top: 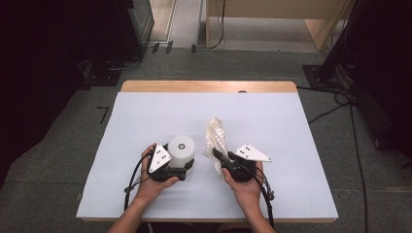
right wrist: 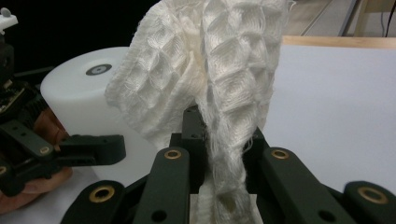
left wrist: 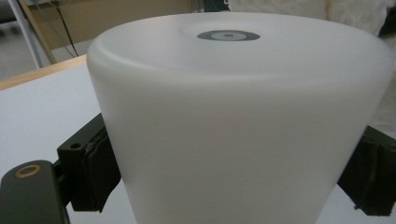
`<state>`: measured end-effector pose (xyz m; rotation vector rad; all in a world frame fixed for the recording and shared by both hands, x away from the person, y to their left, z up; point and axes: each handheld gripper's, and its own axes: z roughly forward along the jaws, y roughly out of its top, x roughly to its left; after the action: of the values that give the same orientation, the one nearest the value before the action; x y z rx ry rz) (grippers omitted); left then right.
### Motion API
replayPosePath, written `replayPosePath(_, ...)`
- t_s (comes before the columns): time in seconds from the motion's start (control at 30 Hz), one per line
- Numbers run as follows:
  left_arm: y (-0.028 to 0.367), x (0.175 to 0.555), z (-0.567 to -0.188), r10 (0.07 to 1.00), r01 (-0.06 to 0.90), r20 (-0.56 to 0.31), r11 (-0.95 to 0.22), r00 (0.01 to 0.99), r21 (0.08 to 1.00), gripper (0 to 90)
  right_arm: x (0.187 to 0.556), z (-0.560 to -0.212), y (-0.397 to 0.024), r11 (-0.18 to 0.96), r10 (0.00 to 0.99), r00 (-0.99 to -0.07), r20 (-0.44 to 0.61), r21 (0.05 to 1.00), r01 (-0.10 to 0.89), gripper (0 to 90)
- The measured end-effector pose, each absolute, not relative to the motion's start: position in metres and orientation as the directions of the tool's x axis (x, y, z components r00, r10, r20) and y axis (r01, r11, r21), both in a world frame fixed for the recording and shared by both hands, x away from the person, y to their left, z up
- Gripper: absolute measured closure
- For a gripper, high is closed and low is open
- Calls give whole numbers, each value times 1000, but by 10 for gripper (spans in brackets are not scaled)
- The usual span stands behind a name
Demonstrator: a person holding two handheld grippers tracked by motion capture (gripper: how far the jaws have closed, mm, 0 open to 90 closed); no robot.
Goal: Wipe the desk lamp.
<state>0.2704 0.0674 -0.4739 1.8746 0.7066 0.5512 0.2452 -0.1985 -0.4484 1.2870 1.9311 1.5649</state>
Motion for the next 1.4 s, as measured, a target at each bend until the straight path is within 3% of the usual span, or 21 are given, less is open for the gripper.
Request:
replayPosePath(0.27,72,268,-477,699,238,46,-304,714,923,74,243,-451,-193,-2,790,-552,267,901,434,786)
replayPosePath(0.43,72,260,-475,758,291,9,-261,652,921,33,244,-453,-192,-1,790,-552,268,900,436,785)
replayPosePath(0.73,55,253,-477,830,325,54,-276,555,904,82,243,-457,-189,11,788,-554,266,895,446,785)
replayPosePath(0.87,60,254,-476,798,314,35,-276,602,909,89,243,-458,-187,14,786,-558,267,895,447,785)
replayPosePath(0.97,69,259,-470,707,320,-97,-190,700,928,89,242,-459,-182,24,775,-572,269,892,452,785)
replayPosePath(1.1,74,257,-455,615,285,-152,-124,774,950,89,240,-461,-173,39,755,-596,273,889,456,786)
replayPosePath(1.3,83,260,-449,565,299,-204,-81,800,951,90,238,-461,-170,14,724,-620,304,891,453,788)
replayPosePath(1.4,79,260,-450,560,293,-171,-134,811,947,90,236,-457,-170,9,716,-630,301,899,439,789)
